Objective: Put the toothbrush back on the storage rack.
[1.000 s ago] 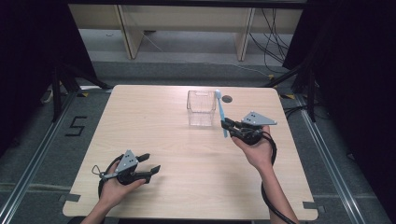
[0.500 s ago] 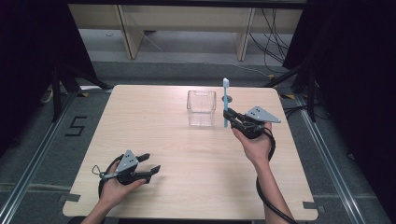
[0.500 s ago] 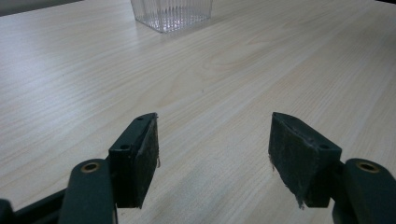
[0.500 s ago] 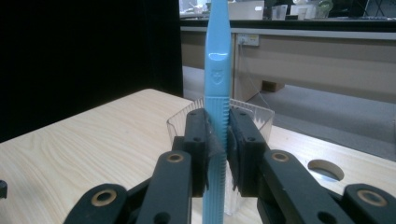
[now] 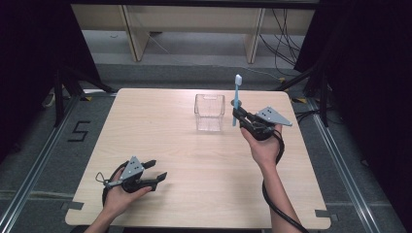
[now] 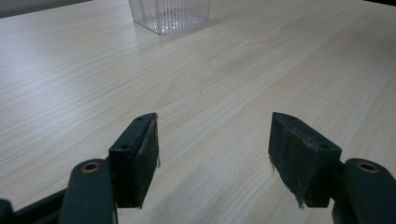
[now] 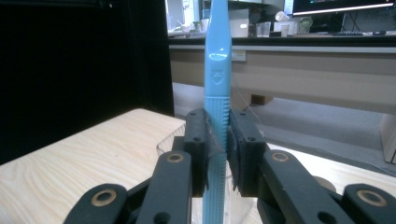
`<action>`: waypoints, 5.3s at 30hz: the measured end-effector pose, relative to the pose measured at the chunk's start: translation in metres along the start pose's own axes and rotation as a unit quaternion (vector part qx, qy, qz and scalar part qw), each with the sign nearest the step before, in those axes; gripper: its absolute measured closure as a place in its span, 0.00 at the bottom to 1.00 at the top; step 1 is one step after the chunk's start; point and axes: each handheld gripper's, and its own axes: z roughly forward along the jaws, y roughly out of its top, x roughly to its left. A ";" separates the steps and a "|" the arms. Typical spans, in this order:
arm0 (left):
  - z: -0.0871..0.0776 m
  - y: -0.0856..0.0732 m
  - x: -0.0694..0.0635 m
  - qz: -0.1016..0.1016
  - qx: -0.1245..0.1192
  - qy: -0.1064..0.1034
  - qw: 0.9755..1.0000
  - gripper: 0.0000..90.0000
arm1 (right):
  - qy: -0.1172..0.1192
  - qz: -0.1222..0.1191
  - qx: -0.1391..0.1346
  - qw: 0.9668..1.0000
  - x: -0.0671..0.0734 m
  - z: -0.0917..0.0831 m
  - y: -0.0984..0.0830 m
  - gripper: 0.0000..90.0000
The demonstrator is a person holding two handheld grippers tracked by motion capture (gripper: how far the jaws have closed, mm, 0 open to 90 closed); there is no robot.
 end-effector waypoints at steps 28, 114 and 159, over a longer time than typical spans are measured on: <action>-0.002 0.000 0.000 -0.003 0.002 0.003 1.000 0.37 | -0.028 0.008 -0.046 0.999 0.002 0.056 0.005 0.88; -0.002 0.000 -0.001 -0.003 0.004 -0.001 1.000 0.37 | -0.057 0.026 -0.016 0.998 -0.006 0.079 -0.041 0.88; -0.002 0.000 -0.001 0.000 0.009 -0.001 1.000 0.37 | -0.054 0.006 0.001 0.999 -0.007 0.081 -0.057 0.87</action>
